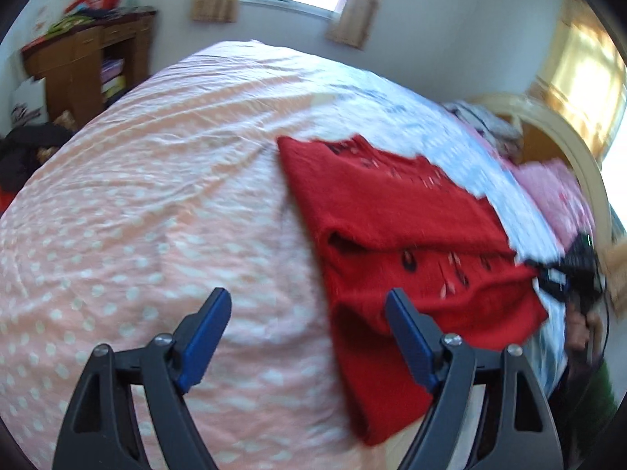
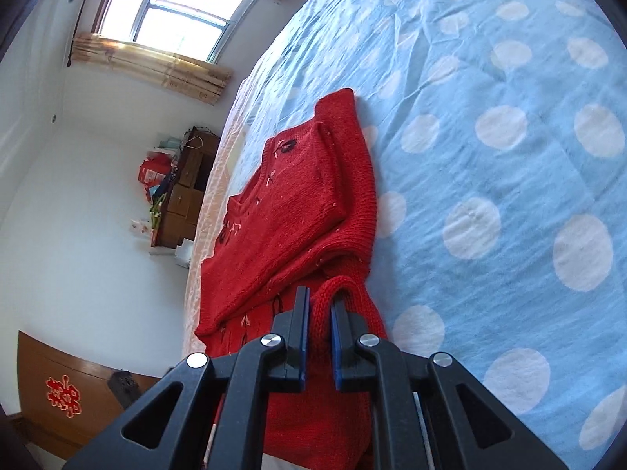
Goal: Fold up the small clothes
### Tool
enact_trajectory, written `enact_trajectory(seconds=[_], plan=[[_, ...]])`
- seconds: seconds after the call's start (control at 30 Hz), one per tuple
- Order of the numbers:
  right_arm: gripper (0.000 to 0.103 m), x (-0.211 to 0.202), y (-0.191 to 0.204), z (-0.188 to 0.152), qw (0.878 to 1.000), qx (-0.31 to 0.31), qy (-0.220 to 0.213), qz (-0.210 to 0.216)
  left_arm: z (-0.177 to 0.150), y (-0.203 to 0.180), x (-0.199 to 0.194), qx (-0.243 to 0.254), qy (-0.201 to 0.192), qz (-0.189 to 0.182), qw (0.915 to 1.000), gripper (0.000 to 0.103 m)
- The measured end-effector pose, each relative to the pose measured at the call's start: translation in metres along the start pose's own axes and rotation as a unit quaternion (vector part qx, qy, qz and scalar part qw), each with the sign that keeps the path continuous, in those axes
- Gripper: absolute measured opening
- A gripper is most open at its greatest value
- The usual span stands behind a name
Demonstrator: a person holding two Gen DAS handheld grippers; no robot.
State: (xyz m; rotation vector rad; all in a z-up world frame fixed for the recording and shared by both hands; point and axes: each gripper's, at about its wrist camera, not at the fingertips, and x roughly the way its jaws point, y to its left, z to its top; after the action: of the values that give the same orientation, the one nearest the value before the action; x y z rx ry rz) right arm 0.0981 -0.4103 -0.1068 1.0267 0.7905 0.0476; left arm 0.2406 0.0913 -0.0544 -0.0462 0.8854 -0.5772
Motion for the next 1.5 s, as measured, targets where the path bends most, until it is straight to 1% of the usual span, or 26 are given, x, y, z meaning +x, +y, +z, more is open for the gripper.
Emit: enact_trajectory(seconds=[0.07, 0.13, 0.2, 0.3, 0.33, 0.37, 0.4, 0.43, 0.47, 0.5, 0.53, 0.6, 0.63, 0.7, 0.8, 0.87, 0.97, 1.0, 1.03, 1.1, 1.2, 1.27, 1.33, 1.47, 1.5], plan=[[0.009, 0.000, 0.004, -0.003, 1.000, -0.013, -0.001, -0.009, -0.004, -0.005, 0.001, 0.036, 0.009, 0.007, 0.9993, 0.084], [0.009, 0.001, 0.010, -0.007, 0.999, -0.033, 0.001, -0.026, -0.008, -0.014, 0.006, 0.081, 0.030, 0.015, 0.9962, 0.084], [0.009, 0.002, 0.019, -0.011, 0.998, -0.056, 0.004, -0.039, -0.013, -0.026, 0.016, 0.140, 0.055, 0.019, 0.9885, 0.084], [0.010, -0.003, 0.032, -0.014, 0.996, -0.081, 0.005, -0.036, -0.014, -0.043, 0.032, 0.194, 0.076, 0.020, 0.9778, 0.084], [0.017, -0.005, 0.035, -0.015, 0.996, -0.086, 0.005, -0.032, -0.012, -0.050, 0.037, 0.209, 0.076, 0.017, 0.9748, 0.084], [0.034, -0.008, 0.040, -0.016, 0.996, -0.090, 0.005, -0.026, -0.008, -0.059, 0.043, 0.222, 0.070, 0.016, 0.9723, 0.084], [0.044, -0.013, 0.045, -0.016, 0.995, -0.094, 0.002, -0.018, -0.005, -0.065, 0.046, 0.229, 0.061, 0.013, 0.9714, 0.084], [0.060, -0.018, 0.047, -0.017, 0.995, -0.096, -0.003, -0.014, -0.003, -0.069, 0.048, 0.230, 0.051, 0.009, 0.9719, 0.083], [0.062, -0.024, 0.052, -0.018, 0.995, -0.099, -0.016, -0.010, 0.001, -0.071, 0.051, 0.225, 0.039, 0.003, 0.9736, 0.082], [0.062, -0.033, 0.055, -0.019, 0.994, -0.103, -0.028, -0.005, 0.004, -0.072, 0.055, 0.211, 0.031, -0.007, 0.9770, 0.071], [0.062, -0.040, 0.058, -0.019, 0.994, -0.106, -0.035, -0.001, 0.007, -0.070, 0.060, 0.190, 0.035, -0.024, 0.9808, 0.050], [0.062, -0.053, 0.060, -0.020, 0.993, -0.107, -0.049, 0.002, 0.009, -0.065, 0.072, 0.152, 0.046, -0.039, 0.9866, 0.032], [0.062, -0.058, 0.058, -0.019, 0.993, -0.106, -0.059, -0.001, 0.008, -0.062, 0.075, 0.134, 0.046, -0.040, 0.9891, 0.032], [0.062, -0.067, 0.053, -0.020, 0.991, -0.108, -0.073, -0.019, 0.007, -0.053, 0.075, 0.096, 0.036, -0.059, 0.9930, 0.031], [0.062, -0.068, 0.042, -0.022, 0.991, -0.101, -0.079, -0.040, 0.007, -0.043, 0.072, 0.049, 0.036, -0.092, 0.9938, 0.031], [0.062, -0.067, 0.035, -0.023, 0.991, -0.093, -0.081, -0.044, 0.006, -0.045, 0.073, 0.049, 0.036, -0.089, 0.9941, 0.032], [0.062, -0.062, 0.034, -0.029, 0.987, -0.112, -0.082, -0.075, 0.005, -0.050, 0.072, 0.059, 0.037, -0.089, 0.9936, 0.042], [0.062, -0.059, 0.038, -0.032, 0.984, -0.130, -0.082, -0.090, 0.005, -0.053, 0.073, 0.062, 0.037, -0.090, 0.9934, 0.047], [0.062, -0.058, 0.039, -0.035, 0.980, -0.148, -0.082, -0.101, 0.005, -0.055, 0.074, 0.064, 0.036, -0.088, 0.9934, 0.049], [0.062, -0.054, 0.045, -0.042, 0.971, -0.186, -0.081, -0.124, 0.006, -0.059, 0.078, 0.067, 0.031, -0.078, 0.9942, 0.049], [0.062, -0.046, 0.055, -0.052, 0.949, -0.258, -0.079, -0.166, 0.006, -0.057, 0.078, 0.057, 0.026, -0.078, 0.9950, 0.048], [0.062, -0.042, 0.058, -0.058, 0.936, -0.293, -0.073, -0.180, 0.006, -0.055, 0.078, 0.052, 0.025, -0.079, 0.9952, 0.047], [0.062, -0.037, 0.059, -0.063, 0.927, -0.317, -0.063, -0.189, 0.005, -0.053, 0.077, 0.048, 0.023, -0.080, 0.9954, 0.047], [0.062, -0.019, 0.057, -0.063, 0.914, -0.345, -0.044, -0.207, 0.005, -0.053, 0.078, 0.043, 0.020, -0.080, 0.9957, 0.047], [0.062, -0.015, 0.057, -0.062, 0.911, -0.350, -0.039, -0.214, 0.005, -0.052, 0.077, 0.042, 0.019, -0.077, 0.9959, 0.045]])
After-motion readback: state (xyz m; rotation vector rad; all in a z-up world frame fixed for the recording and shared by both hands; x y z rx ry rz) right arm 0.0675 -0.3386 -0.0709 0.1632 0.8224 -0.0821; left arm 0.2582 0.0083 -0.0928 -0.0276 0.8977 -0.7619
